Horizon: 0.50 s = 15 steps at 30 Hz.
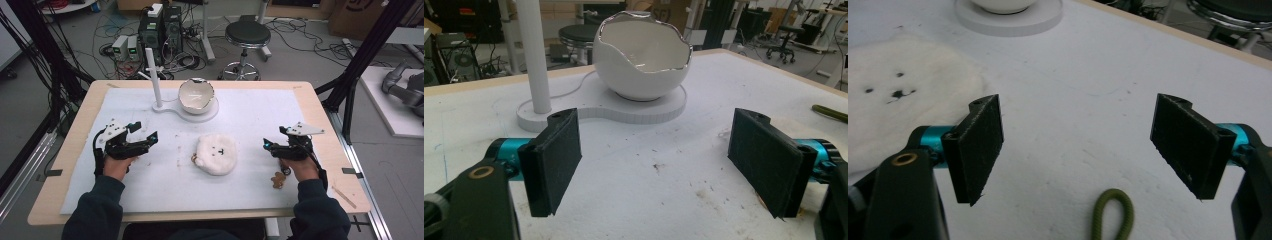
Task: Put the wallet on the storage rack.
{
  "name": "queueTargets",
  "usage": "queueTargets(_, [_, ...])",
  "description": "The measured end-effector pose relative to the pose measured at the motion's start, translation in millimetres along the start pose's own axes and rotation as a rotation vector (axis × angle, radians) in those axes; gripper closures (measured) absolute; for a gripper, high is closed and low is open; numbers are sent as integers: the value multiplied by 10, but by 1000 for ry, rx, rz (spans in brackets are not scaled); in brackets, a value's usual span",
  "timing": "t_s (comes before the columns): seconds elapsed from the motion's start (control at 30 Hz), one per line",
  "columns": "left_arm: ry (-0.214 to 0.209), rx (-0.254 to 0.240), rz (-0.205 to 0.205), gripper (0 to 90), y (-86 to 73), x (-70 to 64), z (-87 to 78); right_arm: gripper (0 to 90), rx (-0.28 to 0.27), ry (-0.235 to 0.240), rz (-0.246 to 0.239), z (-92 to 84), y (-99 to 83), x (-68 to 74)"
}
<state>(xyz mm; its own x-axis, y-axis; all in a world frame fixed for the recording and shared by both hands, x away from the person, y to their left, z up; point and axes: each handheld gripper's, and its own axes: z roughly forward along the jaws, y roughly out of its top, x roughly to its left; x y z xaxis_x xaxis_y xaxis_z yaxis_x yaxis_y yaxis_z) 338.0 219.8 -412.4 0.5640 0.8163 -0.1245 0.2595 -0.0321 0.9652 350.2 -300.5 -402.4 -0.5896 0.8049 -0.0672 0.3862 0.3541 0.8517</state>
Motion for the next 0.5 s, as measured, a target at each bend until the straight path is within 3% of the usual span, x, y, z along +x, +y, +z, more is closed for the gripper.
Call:
queueTargets(0.27, [-12, 7, 12, 213, -2, -47, 17, 244, 51, 124, -83, 240, 91, 292])
queueTargets(0.3, [-14, 8, 12, 214, -3, -52, 22, 244, 72, 154, -103, 318, 119, 390])
queueTargets(0.4, [-12, 19, 10, 215, -10, -54, 35, 245, 81, 178, -121, 384, 141, 457])
queueTargets(0.5, [-14, 22, 11, 217, -15, -49, 44, 312, 109, 227, -154, 486, 165, 540])
